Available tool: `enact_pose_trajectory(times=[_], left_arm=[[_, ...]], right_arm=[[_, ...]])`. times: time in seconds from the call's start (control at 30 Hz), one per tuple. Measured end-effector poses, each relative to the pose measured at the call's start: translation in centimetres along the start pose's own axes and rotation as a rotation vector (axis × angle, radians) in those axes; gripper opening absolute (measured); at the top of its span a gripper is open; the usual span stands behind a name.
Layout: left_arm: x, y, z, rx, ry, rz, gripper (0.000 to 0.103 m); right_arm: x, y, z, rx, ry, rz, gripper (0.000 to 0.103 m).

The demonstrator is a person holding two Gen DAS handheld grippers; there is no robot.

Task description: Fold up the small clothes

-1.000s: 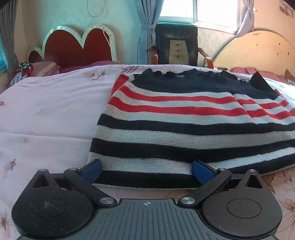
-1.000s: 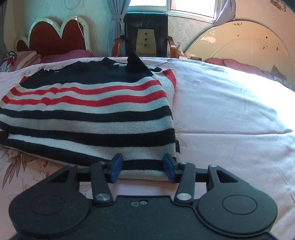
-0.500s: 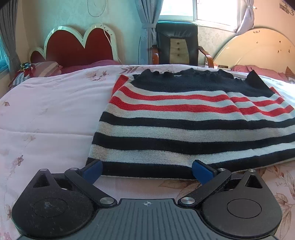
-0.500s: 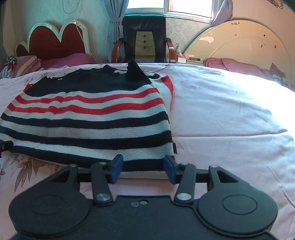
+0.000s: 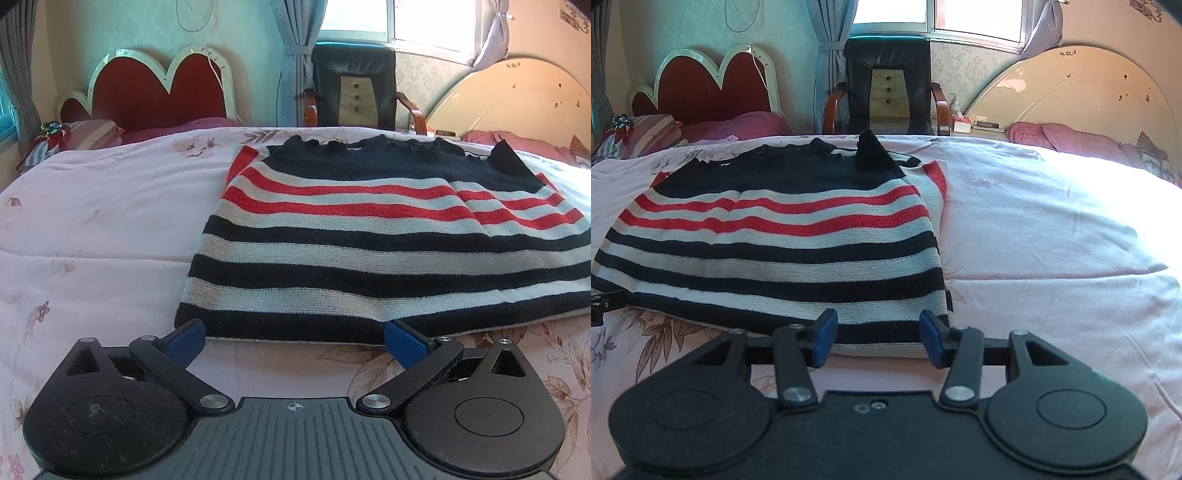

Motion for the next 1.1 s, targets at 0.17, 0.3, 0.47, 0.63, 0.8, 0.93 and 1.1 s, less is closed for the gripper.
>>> enact_pose_trajectory(times=[0.17, 0.3, 0.47, 0.63, 0.8, 0.93, 1.1], left_arm=[[0.1, -0.3, 1.0, -0.005, 0.038, -0.006, 0.103], [0.7, 0.0, 3.7, 0.130, 0.306, -0.009, 0.092], [2.8, -2.3, 7.1, 0.338, 0.821, 0.022, 0.071], [2.2, -4.0, 7.1, 0.372, 0.920, -0.013, 0.071], [1.0, -5.7, 7.0, 0.393, 0.964, -0.055, 0.071], [-0.5, -7.0, 6.6, 0.404, 0.952, -0.072, 0.070], [-0.8, -9.4, 6.3, 0.415, 0.969, -0.029, 0.022]], right_arm=[[0.0, -0.1, -0.1, 0.006, 0.004, 0.000, 0.047], [-0.4, 0.1, 0.1, -0.002, 0.010, -0.015, 0.047], [-1.4, 0.3, 2.2, -0.141, -0.009, -0.038, 0.018], [-2.9, -0.8, 4.4, -0.216, -0.063, -0.054, 0.026], [-4.0, -3.5, 6.4, -0.246, -0.091, -0.034, 0.018], [-5.3, -5.9, 8.8, -0.270, -0.055, -0.028, 0.007], [-6.5, -8.6, 11.4, -0.267, 0.009, -0.024, 0.005]])
Point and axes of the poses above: each gripper's, at about its wrist camera, not at the fingertips, and y roughly against the way its jaws point, z to its left, x to its underside, the point moved 8 cm from there along -y, roughly the way its jaws point, and after that the axes turned 5 degrees about -x, right-handed, at the moved point
